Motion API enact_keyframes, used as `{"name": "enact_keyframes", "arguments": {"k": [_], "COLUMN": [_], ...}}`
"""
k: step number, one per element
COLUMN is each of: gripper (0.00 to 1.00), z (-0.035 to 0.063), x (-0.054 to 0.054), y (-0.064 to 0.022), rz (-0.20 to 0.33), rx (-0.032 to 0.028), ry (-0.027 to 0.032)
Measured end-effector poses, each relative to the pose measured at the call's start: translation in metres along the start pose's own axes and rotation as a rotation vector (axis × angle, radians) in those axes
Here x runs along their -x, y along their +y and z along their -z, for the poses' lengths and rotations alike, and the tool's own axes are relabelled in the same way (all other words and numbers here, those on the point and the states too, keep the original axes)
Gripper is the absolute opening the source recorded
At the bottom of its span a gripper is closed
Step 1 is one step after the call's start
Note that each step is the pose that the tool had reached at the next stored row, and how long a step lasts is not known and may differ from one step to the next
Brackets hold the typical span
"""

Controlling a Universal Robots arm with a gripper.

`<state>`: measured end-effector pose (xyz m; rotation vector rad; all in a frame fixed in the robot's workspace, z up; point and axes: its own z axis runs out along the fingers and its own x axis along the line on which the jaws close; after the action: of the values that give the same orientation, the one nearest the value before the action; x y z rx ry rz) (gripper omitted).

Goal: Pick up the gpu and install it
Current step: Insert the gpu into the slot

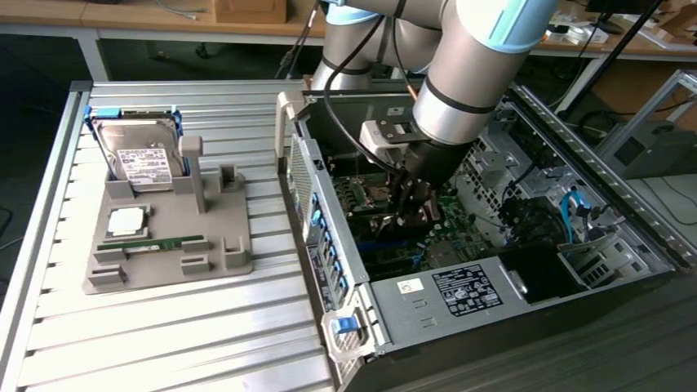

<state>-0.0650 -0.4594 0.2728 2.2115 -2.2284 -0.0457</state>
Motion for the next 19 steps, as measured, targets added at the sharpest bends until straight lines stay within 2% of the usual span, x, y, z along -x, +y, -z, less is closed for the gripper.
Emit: {"name": "enact_keyframes", "arguments": {"k": [5,6,8,9,10,11,19], "gripper": [0.27,0.27,0.27,0.27,0.27,0.27,0.27], "z": [0.0,-0.0001,-0.0001,0.0001,0.0,-0.0001,-0.0002], "x": [0.0,0.0,0.0,-0.0001,-0.0001,0.0,0.0], "y": [0.0,0.0001,0.0002,0.0003,0.0005,0.0005,0.0005], "rz": [0.0,0.0,0.0,0.0,0.001,0.001,0.001], "rx": [0.0,-0.0027,-0.0248,-0.0385,-0.0586,-0.0645,-0.0655], "ry": [0.0001,0.0001,0.0,0.0005,0.0004,0.0001,-0.0001]}}
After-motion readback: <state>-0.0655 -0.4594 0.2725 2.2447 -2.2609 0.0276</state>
